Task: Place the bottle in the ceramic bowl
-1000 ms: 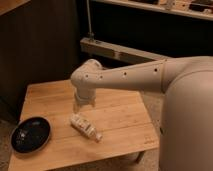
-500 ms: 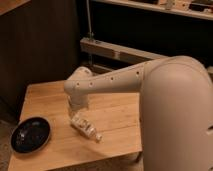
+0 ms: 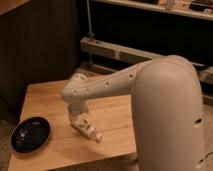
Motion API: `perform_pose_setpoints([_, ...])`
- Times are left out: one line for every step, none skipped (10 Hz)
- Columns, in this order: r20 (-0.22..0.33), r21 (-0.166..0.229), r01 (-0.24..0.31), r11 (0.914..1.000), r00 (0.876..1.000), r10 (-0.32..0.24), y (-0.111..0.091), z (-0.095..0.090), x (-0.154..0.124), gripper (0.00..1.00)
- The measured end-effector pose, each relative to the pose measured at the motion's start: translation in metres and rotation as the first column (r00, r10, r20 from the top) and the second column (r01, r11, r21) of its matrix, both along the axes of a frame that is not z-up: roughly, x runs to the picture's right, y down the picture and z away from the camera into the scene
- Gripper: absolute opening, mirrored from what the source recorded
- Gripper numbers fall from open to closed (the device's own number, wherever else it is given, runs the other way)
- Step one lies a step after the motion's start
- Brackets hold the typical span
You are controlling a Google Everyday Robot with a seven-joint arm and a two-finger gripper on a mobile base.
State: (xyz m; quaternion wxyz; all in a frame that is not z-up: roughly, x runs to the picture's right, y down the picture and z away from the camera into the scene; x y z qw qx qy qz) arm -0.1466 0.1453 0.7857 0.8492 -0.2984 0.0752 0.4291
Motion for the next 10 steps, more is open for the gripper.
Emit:
perform_pose_setpoints([0.008, -0.008, 0.009, 0.9999, 1.000, -0.009, 0.003, 0.005, 0.002, 0.65])
perform_pose_setpoints([0.021, -0.022, 0.017, 0.9996, 1.000, -0.017, 0.007, 0.008, 0.001, 0.65])
perform_pose_setpoints([0.026, -0.032, 0.022, 0.9992, 0.999, -0.021, 0.009, 0.011, 0.001, 0.65])
perform_pose_setpoints([0.032, -0.041, 0.028, 0.9988, 0.999, -0.026, 0.012, 0.012, 0.001, 0.65])
perform_pose_setpoints([0.040, -0.046, 0.032, 0.9984, 0.999, -0.030, 0.013, 0.012, -0.002, 0.65])
perform_pose_setpoints([0.044, -0.051, 0.036, 0.9980, 0.998, -0.034, 0.015, 0.012, -0.002, 0.65])
perform_pose_setpoints([0.045, -0.056, 0.039, 0.9976, 0.998, -0.037, 0.018, 0.013, -0.003, 0.65])
perform_pose_setpoints([0.047, -0.060, 0.047, 0.9971, 0.998, -0.044, 0.022, 0.013, -0.003, 0.65])
perform_pose_setpoints([0.042, -0.061, 0.051, 0.9969, 0.998, -0.048, 0.026, 0.014, -0.003, 0.65])
perform_pose_setpoints([0.033, -0.056, 0.059, 0.9967, 0.998, -0.057, 0.032, 0.016, -0.003, 0.65])
